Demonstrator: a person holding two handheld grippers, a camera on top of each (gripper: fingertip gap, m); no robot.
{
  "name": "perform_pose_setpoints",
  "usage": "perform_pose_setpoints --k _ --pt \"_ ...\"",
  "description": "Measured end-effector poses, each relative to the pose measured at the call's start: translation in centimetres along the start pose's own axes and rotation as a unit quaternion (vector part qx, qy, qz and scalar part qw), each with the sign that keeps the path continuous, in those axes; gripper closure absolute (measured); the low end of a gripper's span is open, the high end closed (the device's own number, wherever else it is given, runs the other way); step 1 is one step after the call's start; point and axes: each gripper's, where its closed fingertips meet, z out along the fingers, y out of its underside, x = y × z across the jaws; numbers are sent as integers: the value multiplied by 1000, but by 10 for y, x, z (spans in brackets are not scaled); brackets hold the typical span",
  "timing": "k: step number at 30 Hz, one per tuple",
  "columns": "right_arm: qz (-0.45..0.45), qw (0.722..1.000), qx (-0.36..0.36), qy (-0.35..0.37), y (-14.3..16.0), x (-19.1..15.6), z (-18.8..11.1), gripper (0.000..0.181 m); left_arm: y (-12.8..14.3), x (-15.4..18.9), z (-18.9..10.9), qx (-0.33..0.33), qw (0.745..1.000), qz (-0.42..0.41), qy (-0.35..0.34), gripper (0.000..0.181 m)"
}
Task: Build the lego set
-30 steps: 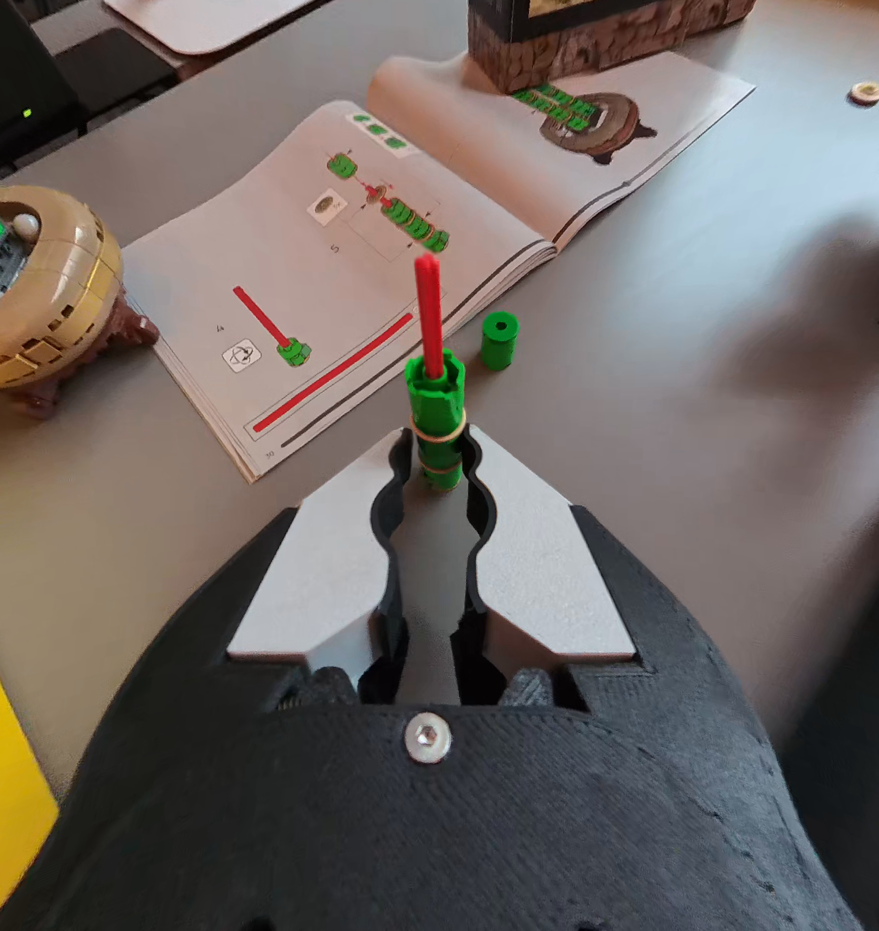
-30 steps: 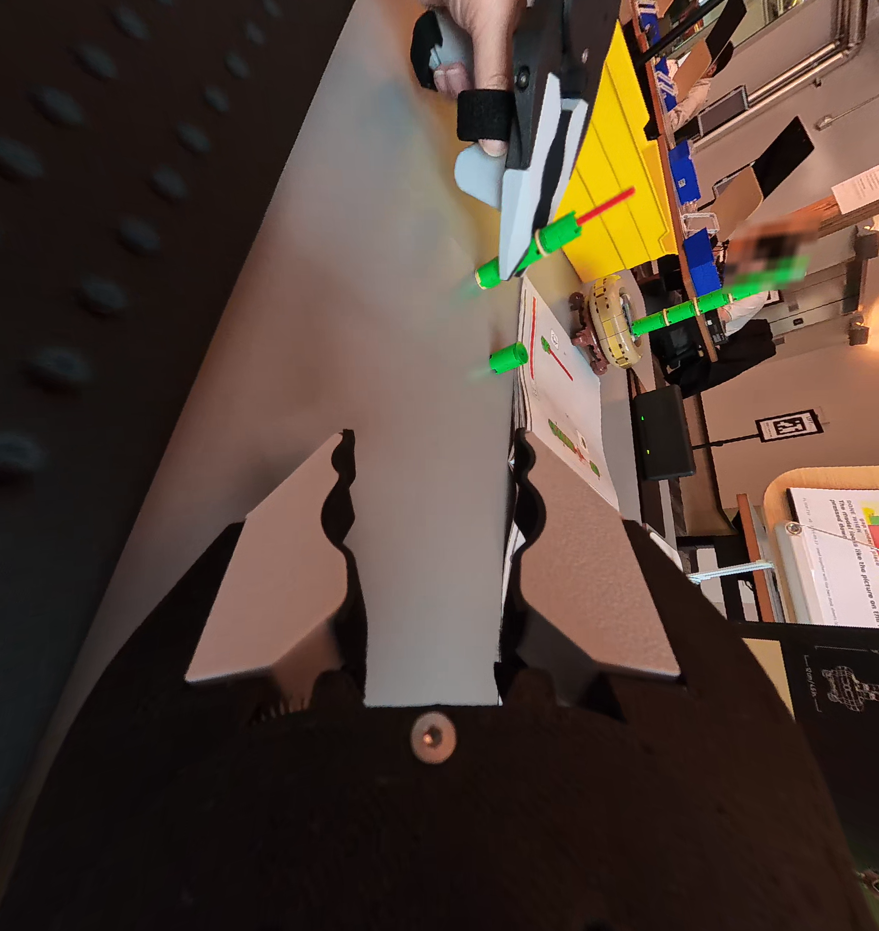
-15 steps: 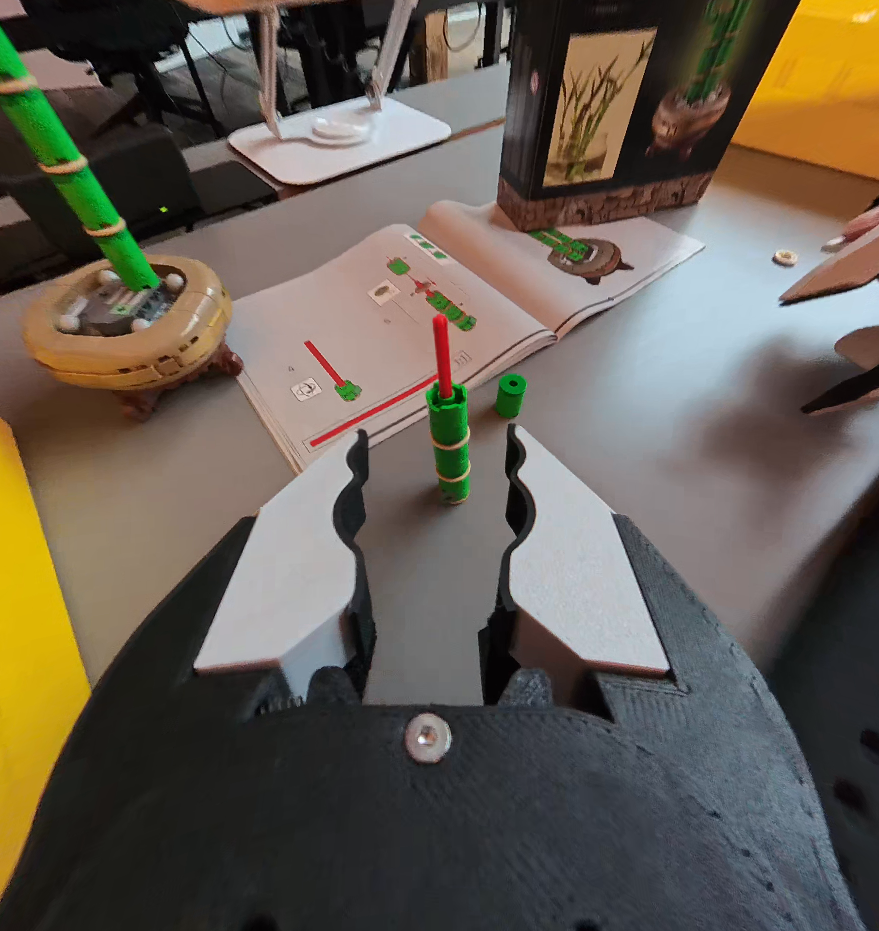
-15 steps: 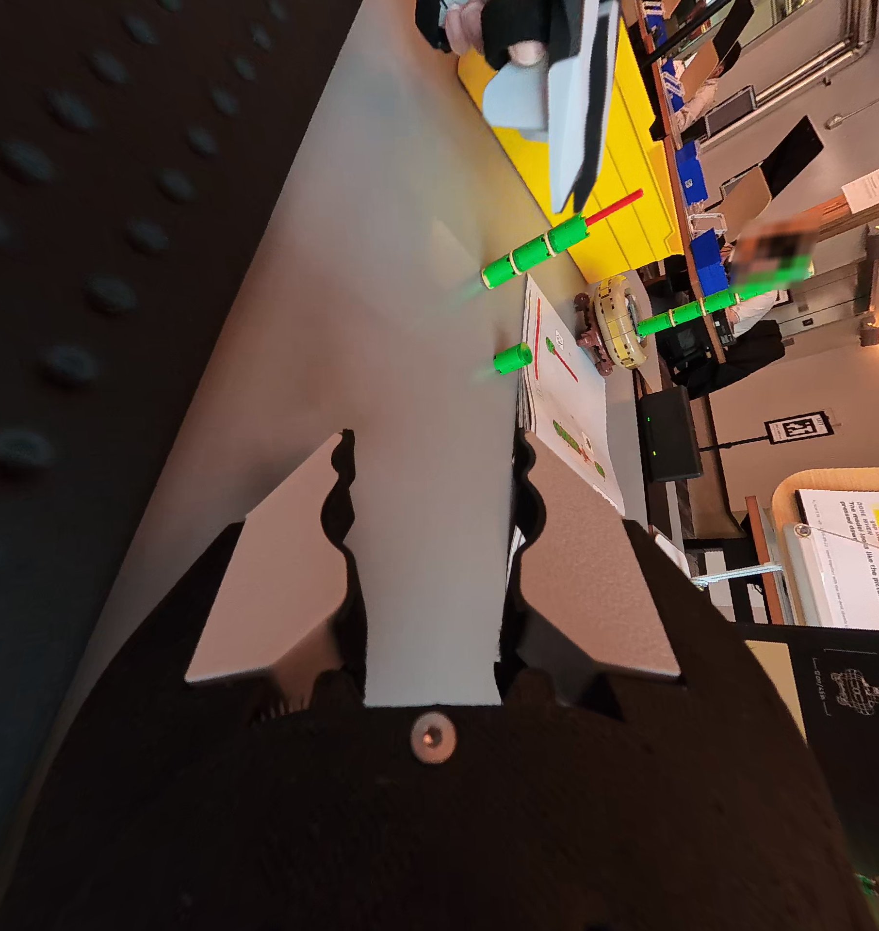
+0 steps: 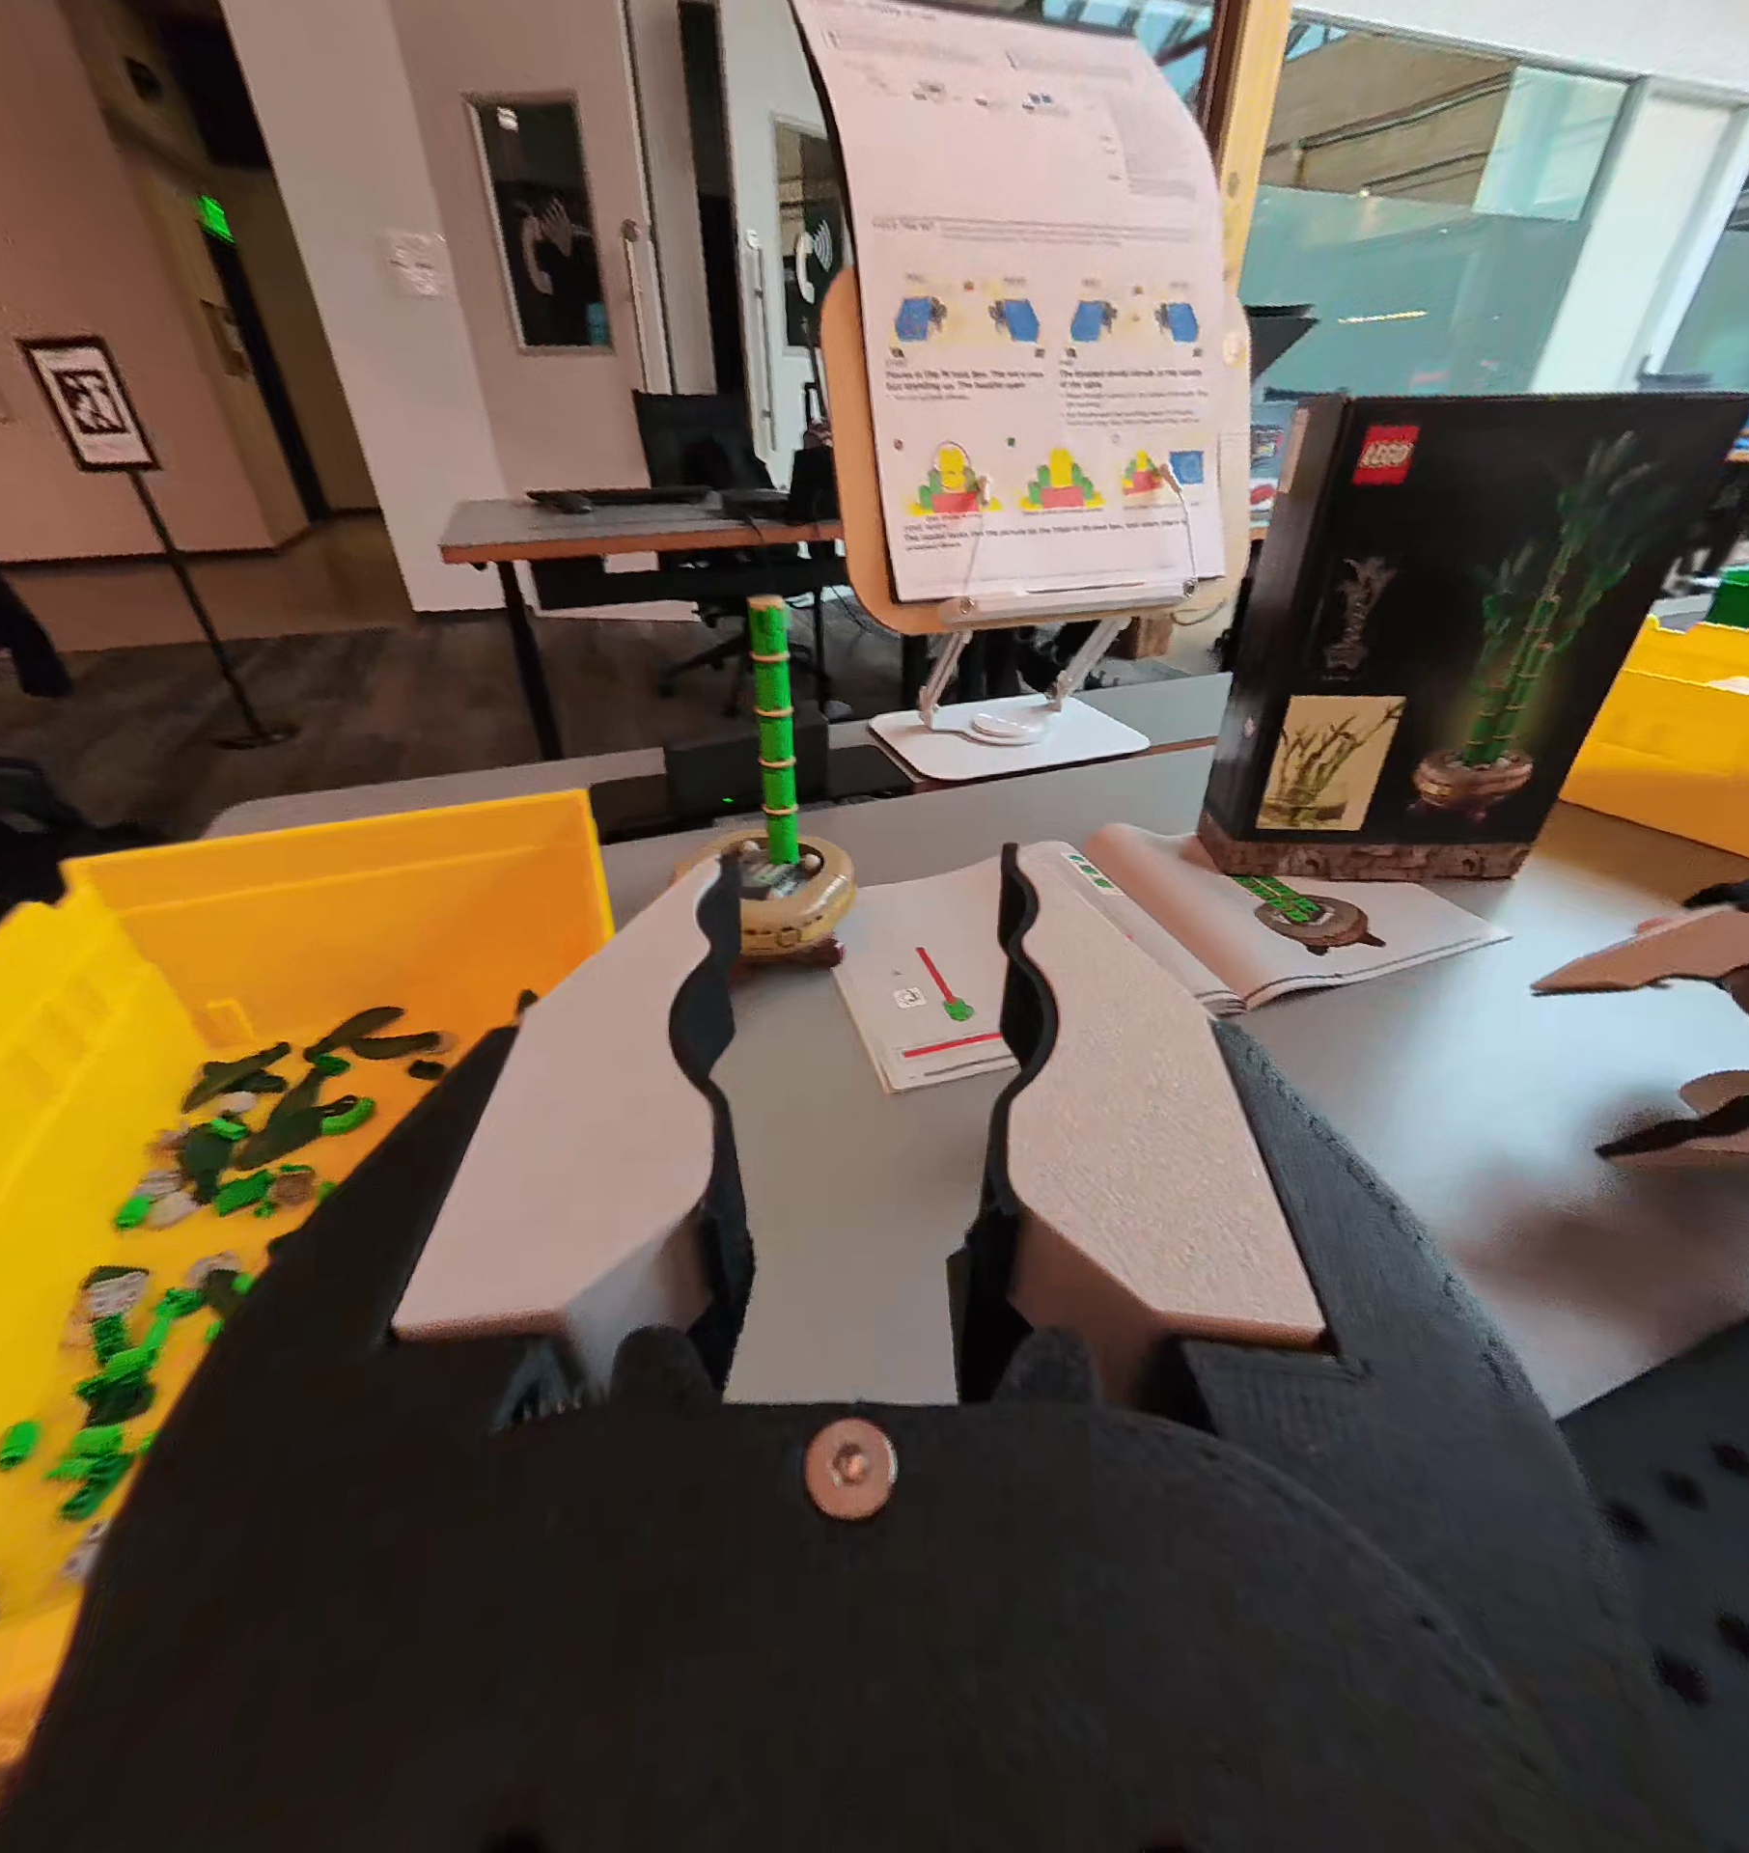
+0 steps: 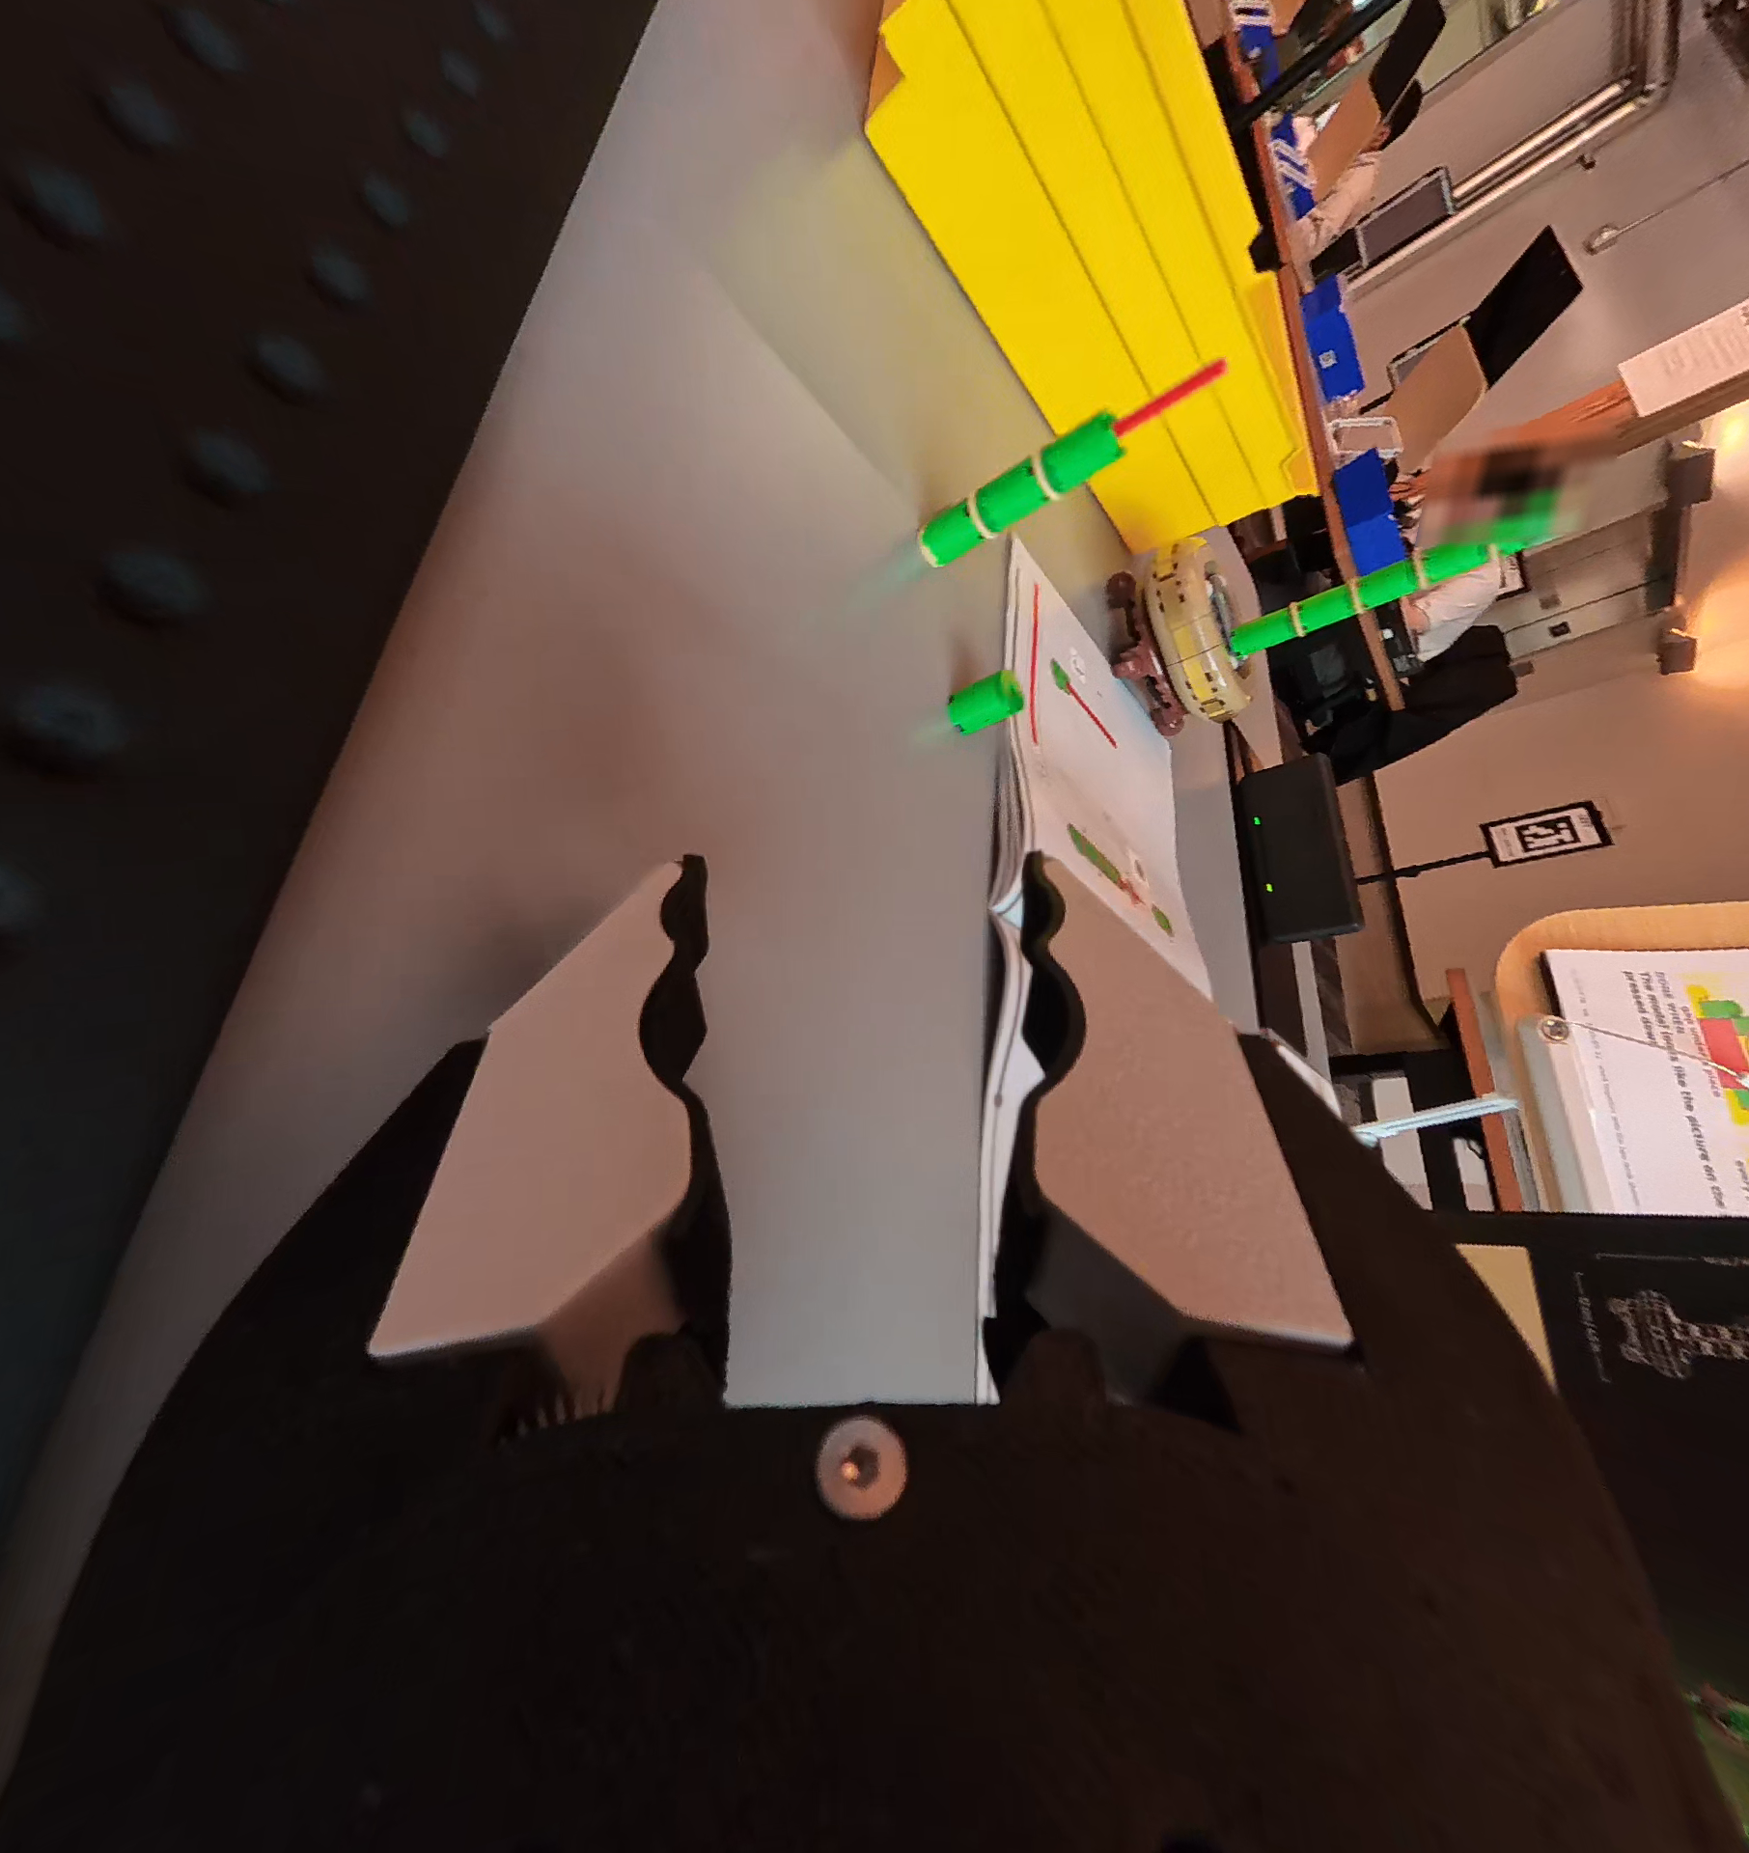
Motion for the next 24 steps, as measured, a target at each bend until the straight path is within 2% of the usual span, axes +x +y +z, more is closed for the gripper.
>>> perform_pose_setpoints --k 3,5,8,10,12,14,19,21,24 --pt "28 999 11 46 -3 23 -10 120 -4 -4 -7 12 1000 -13 -2 131" --pt "61 993 1 104 3 59 -32 122 0 -2 -7 7 1000 -22 7 131" --pt "144 968 -2 205 14 121 -100 125 7 -2 -8 -1 1000 -13 3 131" --pt "216 954 -4 207 23 134 -142 135 8 -2 -9 -2 1000 -5 2 131" --pt "279 941 -24 189 38 128 -169 138 9 0 -10 -8 1000 -3 8 130" --pt "321 930 -65 166 63 108 -181 141 11 1 -9 -14 1000 -3 13 128" --pt "414 894 -132 111 118 48 -165 140 13 8 -2 -16 1000 -4 25 128" --pt "409 895 -140 111 124 42 -157 139 13 11 0 -22 999 0 28 127" --pt "364 907 -164 132 127 64 -158 133 10 14 -1 -27 999 13 26 127"
